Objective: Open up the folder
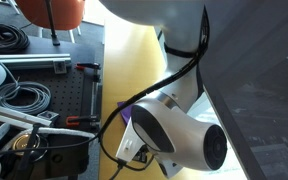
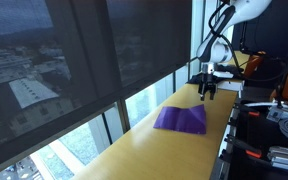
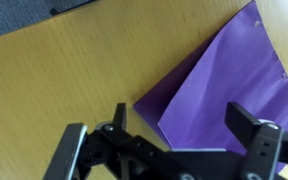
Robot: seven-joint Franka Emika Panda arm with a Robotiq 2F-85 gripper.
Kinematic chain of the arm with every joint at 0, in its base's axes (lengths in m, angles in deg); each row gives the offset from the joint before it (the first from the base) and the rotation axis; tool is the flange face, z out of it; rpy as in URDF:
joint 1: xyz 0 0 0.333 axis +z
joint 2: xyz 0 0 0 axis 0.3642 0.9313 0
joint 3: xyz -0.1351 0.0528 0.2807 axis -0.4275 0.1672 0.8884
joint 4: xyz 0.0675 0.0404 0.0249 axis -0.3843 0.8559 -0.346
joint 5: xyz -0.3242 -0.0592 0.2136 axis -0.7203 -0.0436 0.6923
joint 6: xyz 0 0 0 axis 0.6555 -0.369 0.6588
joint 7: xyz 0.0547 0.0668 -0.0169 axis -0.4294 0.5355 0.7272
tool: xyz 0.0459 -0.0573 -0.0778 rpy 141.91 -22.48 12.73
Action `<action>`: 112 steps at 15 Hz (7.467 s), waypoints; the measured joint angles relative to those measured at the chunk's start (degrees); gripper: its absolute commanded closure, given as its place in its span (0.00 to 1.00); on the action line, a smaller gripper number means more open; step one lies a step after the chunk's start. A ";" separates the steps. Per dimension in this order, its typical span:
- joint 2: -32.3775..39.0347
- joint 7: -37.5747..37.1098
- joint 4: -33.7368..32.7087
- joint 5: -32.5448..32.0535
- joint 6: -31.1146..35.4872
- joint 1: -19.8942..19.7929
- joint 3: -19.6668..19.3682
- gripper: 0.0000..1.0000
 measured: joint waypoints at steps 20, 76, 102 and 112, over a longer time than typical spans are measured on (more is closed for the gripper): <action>6.30 1.90 -4.82 0.00 -0.82 -2.65 3.62 0.87; -39.74 -31.39 43.55 -58.50 26.80 31.57 8.21 1.00; -23.07 -26.63 30.90 -56.46 32.11 33.68 12.33 0.45; -24.32 -6.56 32.48 -32.44 32.10 16.19 25.35 0.00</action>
